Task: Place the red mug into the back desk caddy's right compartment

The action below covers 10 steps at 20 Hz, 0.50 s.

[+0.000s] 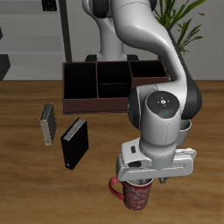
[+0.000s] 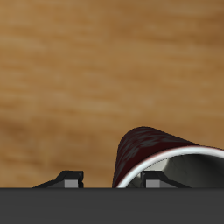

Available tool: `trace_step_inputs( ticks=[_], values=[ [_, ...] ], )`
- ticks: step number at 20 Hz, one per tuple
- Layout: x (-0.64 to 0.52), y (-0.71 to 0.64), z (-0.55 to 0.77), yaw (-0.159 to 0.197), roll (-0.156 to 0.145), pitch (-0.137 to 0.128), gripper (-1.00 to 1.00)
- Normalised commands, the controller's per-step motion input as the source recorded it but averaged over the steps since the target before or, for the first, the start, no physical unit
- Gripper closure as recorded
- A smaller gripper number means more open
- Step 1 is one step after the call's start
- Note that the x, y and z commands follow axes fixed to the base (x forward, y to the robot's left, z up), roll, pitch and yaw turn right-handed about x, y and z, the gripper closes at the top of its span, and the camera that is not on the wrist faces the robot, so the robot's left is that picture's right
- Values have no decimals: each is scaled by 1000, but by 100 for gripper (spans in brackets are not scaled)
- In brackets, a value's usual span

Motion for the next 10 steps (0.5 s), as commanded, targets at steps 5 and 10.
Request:
trace_step_inputs(
  ticks=[5, 10],
  values=[
    [-43, -22, 99, 9, -4, -11, 100],
    [-141, -107, 260, -31, -8, -33, 100]
  ],
)
